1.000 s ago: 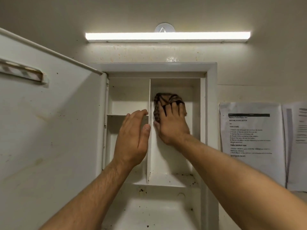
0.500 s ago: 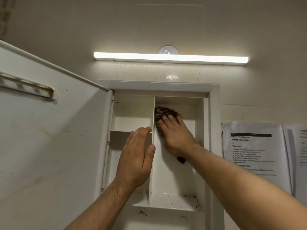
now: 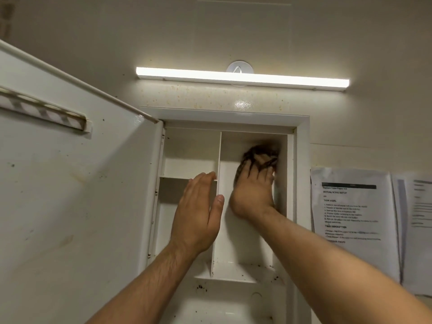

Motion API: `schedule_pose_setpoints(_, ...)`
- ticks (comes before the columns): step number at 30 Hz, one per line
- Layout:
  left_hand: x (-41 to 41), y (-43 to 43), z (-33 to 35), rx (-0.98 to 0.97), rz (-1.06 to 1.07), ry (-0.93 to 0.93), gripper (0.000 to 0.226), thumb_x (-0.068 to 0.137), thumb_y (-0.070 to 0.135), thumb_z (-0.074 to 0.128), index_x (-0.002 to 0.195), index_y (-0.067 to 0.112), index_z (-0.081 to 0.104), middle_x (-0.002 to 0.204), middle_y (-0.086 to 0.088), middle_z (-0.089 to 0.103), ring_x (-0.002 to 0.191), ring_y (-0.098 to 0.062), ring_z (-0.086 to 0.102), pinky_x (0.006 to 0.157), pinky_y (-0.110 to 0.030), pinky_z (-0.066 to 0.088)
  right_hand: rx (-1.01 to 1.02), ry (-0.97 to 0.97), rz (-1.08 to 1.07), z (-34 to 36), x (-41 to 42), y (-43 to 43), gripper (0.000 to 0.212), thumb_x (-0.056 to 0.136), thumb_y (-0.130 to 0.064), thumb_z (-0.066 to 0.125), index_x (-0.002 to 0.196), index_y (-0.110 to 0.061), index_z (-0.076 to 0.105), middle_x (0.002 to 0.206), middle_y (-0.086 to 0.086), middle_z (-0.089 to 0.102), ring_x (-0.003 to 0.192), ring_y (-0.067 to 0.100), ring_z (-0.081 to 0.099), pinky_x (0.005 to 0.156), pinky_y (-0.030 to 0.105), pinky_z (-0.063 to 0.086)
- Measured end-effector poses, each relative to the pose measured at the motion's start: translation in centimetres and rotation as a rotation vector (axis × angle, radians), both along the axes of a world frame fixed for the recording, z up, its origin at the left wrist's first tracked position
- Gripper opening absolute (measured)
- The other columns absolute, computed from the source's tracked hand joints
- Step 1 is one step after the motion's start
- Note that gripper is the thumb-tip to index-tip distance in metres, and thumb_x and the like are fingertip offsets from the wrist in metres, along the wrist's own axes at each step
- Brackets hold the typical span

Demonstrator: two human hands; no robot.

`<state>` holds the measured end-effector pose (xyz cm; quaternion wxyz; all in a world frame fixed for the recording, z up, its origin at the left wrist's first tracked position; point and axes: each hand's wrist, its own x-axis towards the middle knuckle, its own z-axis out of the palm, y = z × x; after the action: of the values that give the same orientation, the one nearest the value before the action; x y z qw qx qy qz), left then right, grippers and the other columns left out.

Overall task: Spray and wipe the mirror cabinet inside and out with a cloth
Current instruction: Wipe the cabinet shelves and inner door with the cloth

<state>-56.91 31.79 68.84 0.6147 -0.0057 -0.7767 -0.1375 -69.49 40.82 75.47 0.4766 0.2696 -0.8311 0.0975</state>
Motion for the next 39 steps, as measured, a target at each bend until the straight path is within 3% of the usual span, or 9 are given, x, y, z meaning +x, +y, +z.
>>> schedule_pose_setpoints(4,0.1,0.1,0.2,0.012,0.01,-0.012,0.057,0.104,0.042,0.036,0.156,0.017,0.038,0.158,0.001,0.044,0.15,-0.015,0.035,0.121,-0.047,0.034,0.372,0.18,0.23,-2.3,-0.3,1.8,0.07,0.099,-0.029,0.04,0.162,-0.004,0.02,0.168,0.02,0.022,0.157,0.038,0.012,0.13,0.048,-0.005)
schedule_pose_setpoints(9,0.0,0.3,0.2,0.04,0.012,-0.017,0.061,0.103,0.047,0.032,0.157,0.02,0.035,0.16,0.004,0.041,0.152,-0.012,0.031,0.123,-0.044,0.033,-0.006,-0.1,-0.085,0.9,1.5,0.3,0.079,0.103,-0.036,0.038,0.161,0.006,0.003,0.167,0.032,0.009,0.155,0.048,0.011,0.129,0.054,0.006)
schedule_pose_setpoints(15,0.0,0.8,0.4,0.039,0.043,0.007,0.057,0.104,0.045,0.033,0.154,0.018,0.039,0.155,0.002,0.048,0.147,-0.013,0.037,0.121,-0.045,0.035,0.491,0.202,0.2,-2.7,-0.6,2.9,0.066,0.107,-0.026,0.029,0.165,-0.007,0.005,0.173,0.017,0.002,0.16,0.035,-0.003,0.13,0.045,-0.006)
schedule_pose_setpoints(20,-0.1,1.4,0.4,0.085,0.041,0.002,0.058,0.104,0.045,0.033,0.156,0.018,0.037,0.158,0.003,0.045,0.15,-0.013,0.032,0.122,-0.043,0.033,0.117,0.069,-0.083,-2.5,0.4,1.4,0.067,0.105,-0.013,0.043,0.159,0.009,0.011,0.161,0.039,0.018,0.15,0.055,0.02,0.125,0.057,0.026)
schedule_pose_setpoints(24,0.1,1.2,0.6,0.079,0.062,-0.018,0.061,0.103,0.048,0.031,0.157,0.019,0.036,0.16,0.002,0.043,0.151,-0.013,0.032,0.123,-0.042,0.033,0.392,0.229,0.304,-5.9,2.0,0.4,0.057,0.1,-0.006,0.057,0.152,0.005,0.036,0.15,0.028,0.041,0.131,0.043,0.05,0.086,0.045,0.06)
schedule_pose_setpoints(26,0.2,1.0,0.6,0.039,0.088,-0.011,0.06,0.104,0.048,0.031,0.156,0.019,0.036,0.159,0.001,0.044,0.151,-0.014,0.033,0.123,-0.042,0.034,0.493,0.233,0.369,-4.5,2.0,2.0,0.045,0.095,-0.017,0.067,0.139,-0.009,0.058,0.142,0.014,0.051,0.119,0.031,0.055,0.068,0.038,0.058)
schedule_pose_setpoints(32,-0.6,1.1,0.0,0.076,0.06,0.011,0.063,0.103,0.051,0.027,0.158,0.02,0.034,0.161,0.004,0.041,0.152,-0.011,0.028,0.123,-0.035,0.029,0.133,0.192,0.003,5.6,0.9,3.8,0.047,0.092,-0.019,0.073,0.136,-0.015,0.058,0.134,0.014,0.053,0.118,0.034,0.056,0.086,0.044,0.059)
schedule_pose_setpoints(35,-0.6,0.8,0.0,0.049,0.07,0.014,0.062,0.104,0.051,0.027,0.157,0.019,0.034,0.16,0.003,0.042,0.152,-0.012,0.029,0.123,-0.034,0.029,0.434,0.158,0.095,2.6,2.4,3.7,0.035,0.095,-0.028,0.07,0.128,-0.019,0.063,0.128,0.008,0.058,0.109,0.029,0.061,0.082,0.039,0.057)
schedule_pose_setpoints(39,-0.7,0.9,0.0,0.056,0.065,0.014,0.062,0.105,0.049,0.028,0.158,0.018,0.035,0.161,0.003,0.041,0.153,-0.013,0.028,0.123,-0.037,0.03,0.928,-0.219,0.164,-5.2,3.8,4.2,0.027,0.103,-0.034,0.054,0.12,-0.019,0.068,0.11,0.003,0.069,0.099,0.025,0.067,0.087,0.036,0.056)
